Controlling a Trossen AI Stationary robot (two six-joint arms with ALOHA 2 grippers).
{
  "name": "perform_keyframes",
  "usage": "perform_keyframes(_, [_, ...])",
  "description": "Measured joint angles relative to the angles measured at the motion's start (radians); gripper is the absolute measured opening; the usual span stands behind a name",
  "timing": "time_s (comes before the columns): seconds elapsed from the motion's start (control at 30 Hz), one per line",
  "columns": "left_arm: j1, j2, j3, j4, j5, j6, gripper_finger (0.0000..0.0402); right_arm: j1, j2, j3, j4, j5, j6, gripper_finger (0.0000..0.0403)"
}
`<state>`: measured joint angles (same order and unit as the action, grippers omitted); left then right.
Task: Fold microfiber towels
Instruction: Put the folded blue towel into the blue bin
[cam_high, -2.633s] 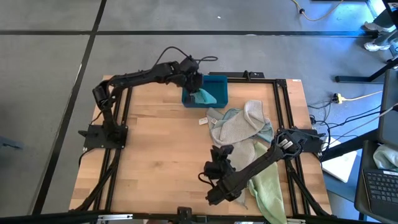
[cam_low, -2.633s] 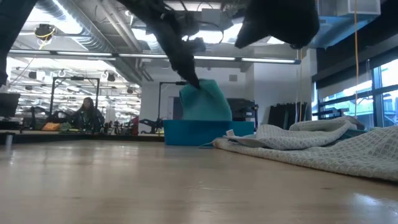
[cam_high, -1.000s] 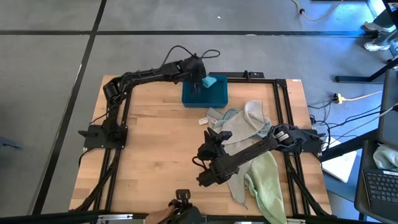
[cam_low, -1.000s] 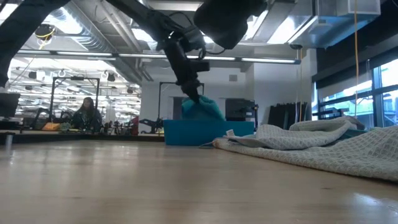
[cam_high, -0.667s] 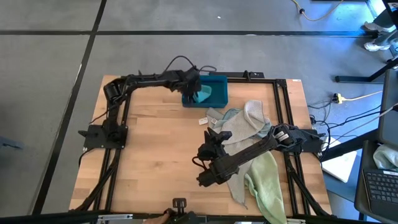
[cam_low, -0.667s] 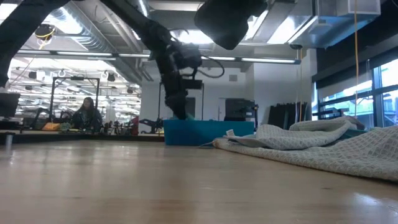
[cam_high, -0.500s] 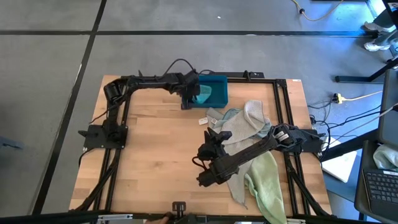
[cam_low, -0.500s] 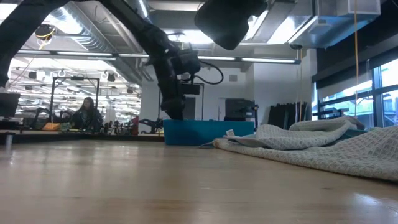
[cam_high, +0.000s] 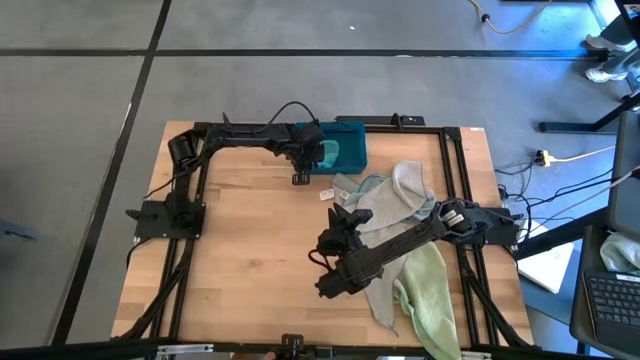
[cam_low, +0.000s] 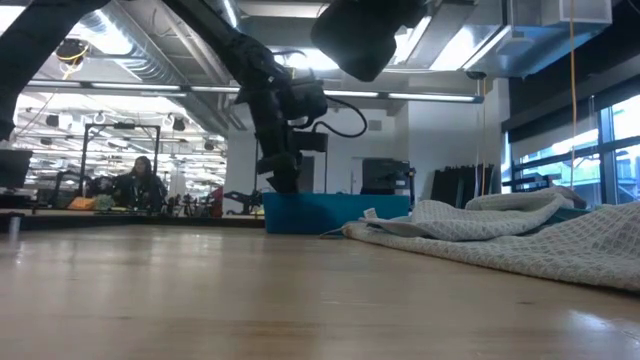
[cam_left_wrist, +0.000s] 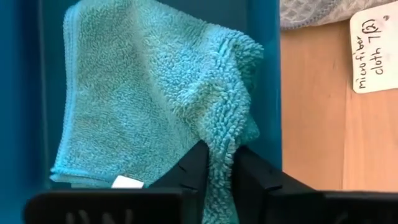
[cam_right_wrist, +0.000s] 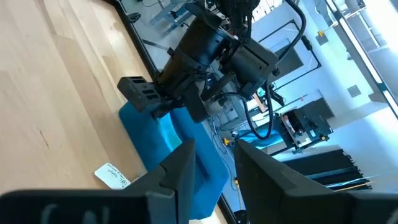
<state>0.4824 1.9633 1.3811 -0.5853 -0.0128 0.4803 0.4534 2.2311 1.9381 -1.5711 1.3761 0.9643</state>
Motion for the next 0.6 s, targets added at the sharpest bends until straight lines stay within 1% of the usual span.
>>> perform_keyframes(0.23, [0.002, 0.0, 0.0, 0.051, -0.073, 0.001, 0.0138, 0.001, 0.0, 0.0, 0.0, -0.02, 0.008, 0.0115])
perform_keyframes(0.37, [0.002, 0.0, 0.005, 0.061, -0.074, 0.001, 0.0172, 0.001, 0.0, 0.0, 0.0, -0.033, 0.005, 0.0115])
perform_keyframes(0.47, [0.0, 0.0, 0.018, 0.037, -0.073, -0.007, 0.0187, 0.001, 0.0, 0.0, 0.0, -0.037, 0.004, 0.0115])
perform_keyframes(0.6, [-0.006, 0.0, 0.047, -0.054, -0.072, -0.007, 0.0192, 0.003, 0.0, 0.0, 0.0, -0.04, 0.002, 0.0115])
